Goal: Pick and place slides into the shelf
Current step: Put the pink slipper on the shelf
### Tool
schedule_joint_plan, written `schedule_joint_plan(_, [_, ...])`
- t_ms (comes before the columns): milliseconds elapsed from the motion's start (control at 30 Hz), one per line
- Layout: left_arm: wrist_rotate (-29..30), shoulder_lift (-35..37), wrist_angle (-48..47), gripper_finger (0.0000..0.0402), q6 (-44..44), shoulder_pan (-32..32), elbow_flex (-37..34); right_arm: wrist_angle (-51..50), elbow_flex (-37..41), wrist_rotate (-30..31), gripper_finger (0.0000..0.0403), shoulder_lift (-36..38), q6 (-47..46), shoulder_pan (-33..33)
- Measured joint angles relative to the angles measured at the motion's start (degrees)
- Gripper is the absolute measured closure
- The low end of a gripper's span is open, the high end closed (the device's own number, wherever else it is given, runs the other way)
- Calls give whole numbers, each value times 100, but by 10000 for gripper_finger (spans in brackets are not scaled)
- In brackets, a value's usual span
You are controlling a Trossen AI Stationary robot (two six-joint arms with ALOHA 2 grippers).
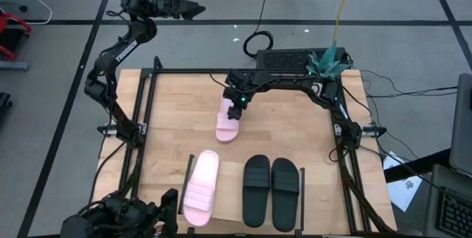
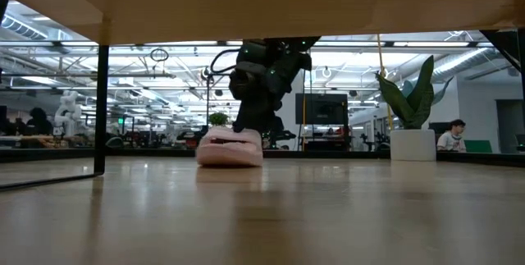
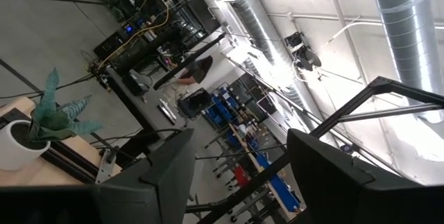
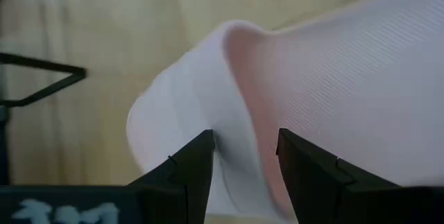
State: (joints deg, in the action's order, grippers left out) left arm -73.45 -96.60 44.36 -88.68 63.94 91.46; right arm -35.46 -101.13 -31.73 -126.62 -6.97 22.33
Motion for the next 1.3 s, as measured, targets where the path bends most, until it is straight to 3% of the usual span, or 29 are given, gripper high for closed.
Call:
schedule_joint_plan(467, [-2, 0, 0, 174, -4, 0, 0, 50, 12, -764, 263, -7, -69, -70])
schedule_joint_plan(567, [-1, 0, -1, 174, -6, 0, 0, 47, 12, -935, 277, -7, -91, -72])
schedule_joint_plan(1000, [-5, 0, 0, 174, -31, 0, 0, 273, 109, -666, 371, -7, 118, -164])
schedule_joint_plan(1300, [-26, 0, 0, 174, -27, 0, 0, 835, 556, -1024, 382, 4, -253, -188])
